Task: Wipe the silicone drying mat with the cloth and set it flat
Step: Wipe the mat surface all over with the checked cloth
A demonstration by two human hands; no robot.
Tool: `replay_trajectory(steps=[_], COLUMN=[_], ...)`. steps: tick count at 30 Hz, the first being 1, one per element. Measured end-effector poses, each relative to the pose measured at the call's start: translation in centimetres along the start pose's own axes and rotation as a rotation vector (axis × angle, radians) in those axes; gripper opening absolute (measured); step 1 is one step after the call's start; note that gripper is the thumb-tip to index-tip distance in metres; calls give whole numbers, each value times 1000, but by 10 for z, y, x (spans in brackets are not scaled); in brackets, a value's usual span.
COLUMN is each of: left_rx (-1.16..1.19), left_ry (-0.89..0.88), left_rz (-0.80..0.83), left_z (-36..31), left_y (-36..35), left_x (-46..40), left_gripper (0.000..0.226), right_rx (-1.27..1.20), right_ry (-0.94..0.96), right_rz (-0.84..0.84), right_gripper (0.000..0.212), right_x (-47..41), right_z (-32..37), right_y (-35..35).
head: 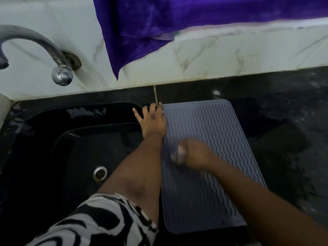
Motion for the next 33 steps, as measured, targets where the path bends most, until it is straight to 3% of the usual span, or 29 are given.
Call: replay_trajectory(steps=[4,6,9,15,18,21,24,27,30,33], left_rx=[-18,-37,-46,-38,-73,-69,86,177,38,-57], left_ry=[12,9,9,26,3,-41,-121,-177,-234,-261], left_rz=[15,23,3,13,80,136,53,28,144,144], left_z=[1,2,1,0,-5,-14,-20,-14,-3,-6], left_y=[-1,-3,-5,-3,7,15,22,23,15,14], left_x=[-1,0,-1,0,1,15,44,74,90,88], left_gripper=[43,45,43,41,43,42,39,38,50,44], right_rx=[182,301,383,443,367,-29,6,133,375,505], right_ry=[-3,-39,-23,64,63,71,47,-37,4,41], right_rz=[-394,-369,-392,-291,-82,66,-175,-247,-335,-384], right_gripper=[23,36,37,51,36,8,19,42,35,27], right_x=[-88,-103,-82,55,101,96,44,-1,5,38], right_z=[30,33,23,-5,-15,-20,-14,8,15,4], right_y=[43,31,0,-56,-59,-25,6,7,-27,-52])
Point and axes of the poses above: each hand's wrist, its own x-axis away from the middle knuckle, its own y-axis out of the back of the hand, z = x × y, the point moved 2 cm from there along -x, towards the middle knuckle, and after that the axes turned 6 degrees about -y, right-handed, at the moved point
